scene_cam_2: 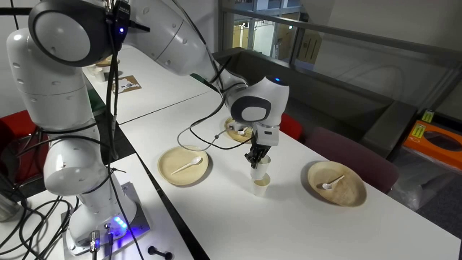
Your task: Move the middle cup to the right, then put the right and left cups in the middle cup
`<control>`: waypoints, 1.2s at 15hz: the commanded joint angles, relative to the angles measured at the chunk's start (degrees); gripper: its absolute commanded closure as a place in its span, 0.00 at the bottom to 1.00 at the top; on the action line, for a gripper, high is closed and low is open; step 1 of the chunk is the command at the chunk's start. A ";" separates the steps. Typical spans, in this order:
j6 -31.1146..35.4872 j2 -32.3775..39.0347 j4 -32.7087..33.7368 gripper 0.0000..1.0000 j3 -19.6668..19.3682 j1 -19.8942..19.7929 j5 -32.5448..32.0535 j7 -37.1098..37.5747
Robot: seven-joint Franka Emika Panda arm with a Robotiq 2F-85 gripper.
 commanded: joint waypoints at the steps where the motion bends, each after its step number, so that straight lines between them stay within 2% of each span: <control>1: 0.44 1.94 2.08 0.99 -0.60 -0.75 -0.34 0.59; 5: 0.31 3.76 3.96 0.99 -0.96 -0.85 -0.18 0.77; 6: 0.51 4.18 4.48 0.71 -0.92 -0.71 -0.19 0.90; 7: 0.49 4.63 4.94 0.70 -0.84 -0.52 -0.26 0.95; 14: 0.54 5.95 6.43 0.19 -0.20 0.41 0.38 0.26; 16: 0.87 4.04 4.78 0.04 1.47 0.28 2.65 -4.56; 18: 0.79 1.46 2.33 0.00 3.94 2.01 3.43 -8.45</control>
